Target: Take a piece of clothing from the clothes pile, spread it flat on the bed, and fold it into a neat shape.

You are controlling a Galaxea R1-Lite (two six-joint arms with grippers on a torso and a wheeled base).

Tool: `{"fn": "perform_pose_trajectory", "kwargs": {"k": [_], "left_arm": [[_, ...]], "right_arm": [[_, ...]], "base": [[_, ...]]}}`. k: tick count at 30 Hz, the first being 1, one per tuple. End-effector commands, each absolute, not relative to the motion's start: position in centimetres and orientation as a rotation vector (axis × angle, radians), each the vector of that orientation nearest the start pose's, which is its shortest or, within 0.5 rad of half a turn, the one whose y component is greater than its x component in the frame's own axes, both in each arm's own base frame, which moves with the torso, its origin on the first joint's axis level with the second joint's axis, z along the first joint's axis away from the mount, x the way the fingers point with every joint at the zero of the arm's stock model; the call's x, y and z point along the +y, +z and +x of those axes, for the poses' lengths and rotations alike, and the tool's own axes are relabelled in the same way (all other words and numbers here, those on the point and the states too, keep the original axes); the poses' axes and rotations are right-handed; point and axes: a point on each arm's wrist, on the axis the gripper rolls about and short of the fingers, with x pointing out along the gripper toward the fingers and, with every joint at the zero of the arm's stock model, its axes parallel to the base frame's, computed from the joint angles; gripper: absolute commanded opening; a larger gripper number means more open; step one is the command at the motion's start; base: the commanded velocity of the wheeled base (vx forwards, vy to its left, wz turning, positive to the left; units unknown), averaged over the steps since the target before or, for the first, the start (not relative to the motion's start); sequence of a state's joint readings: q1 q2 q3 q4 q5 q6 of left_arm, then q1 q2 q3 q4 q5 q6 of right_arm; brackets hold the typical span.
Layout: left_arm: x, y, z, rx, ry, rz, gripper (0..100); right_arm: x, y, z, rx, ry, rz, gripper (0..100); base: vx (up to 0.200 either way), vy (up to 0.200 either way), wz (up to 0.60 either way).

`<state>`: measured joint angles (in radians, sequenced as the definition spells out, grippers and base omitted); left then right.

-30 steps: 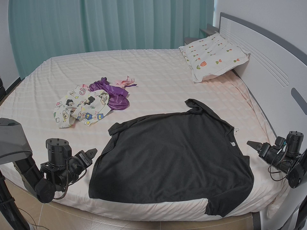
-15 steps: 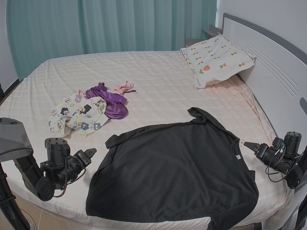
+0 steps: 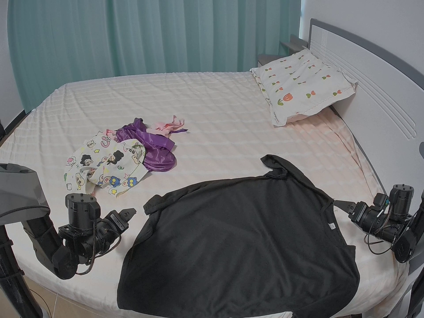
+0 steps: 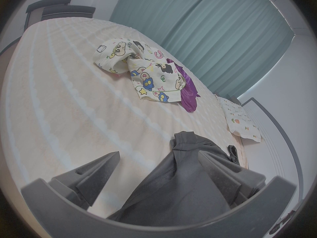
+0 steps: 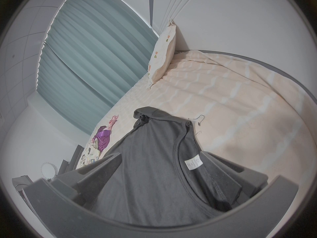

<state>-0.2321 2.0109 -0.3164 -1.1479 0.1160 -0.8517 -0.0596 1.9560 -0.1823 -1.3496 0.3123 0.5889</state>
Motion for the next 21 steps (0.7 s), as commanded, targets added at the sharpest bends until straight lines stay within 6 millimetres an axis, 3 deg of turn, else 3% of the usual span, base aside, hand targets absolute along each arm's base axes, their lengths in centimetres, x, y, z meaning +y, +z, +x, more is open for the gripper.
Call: {"fn": "perform_pose_trajectory", "kwargs": {"k": [1,21], "left_arm": [[-6.0,3.5,26.2,0.553,0.12,-0.735,100],[-9.3,3.7,26.2,0.574,0.013,-0.762,100]], "right_arm": [[-0.7,4.9,24.4,0.487,0.119,0.656,100],[-0.5,4.8,24.3,0.494,0.125,0.655,100]], "base": [[0.0,0.0,0.0],[0.0,0.0,0.0]]}}
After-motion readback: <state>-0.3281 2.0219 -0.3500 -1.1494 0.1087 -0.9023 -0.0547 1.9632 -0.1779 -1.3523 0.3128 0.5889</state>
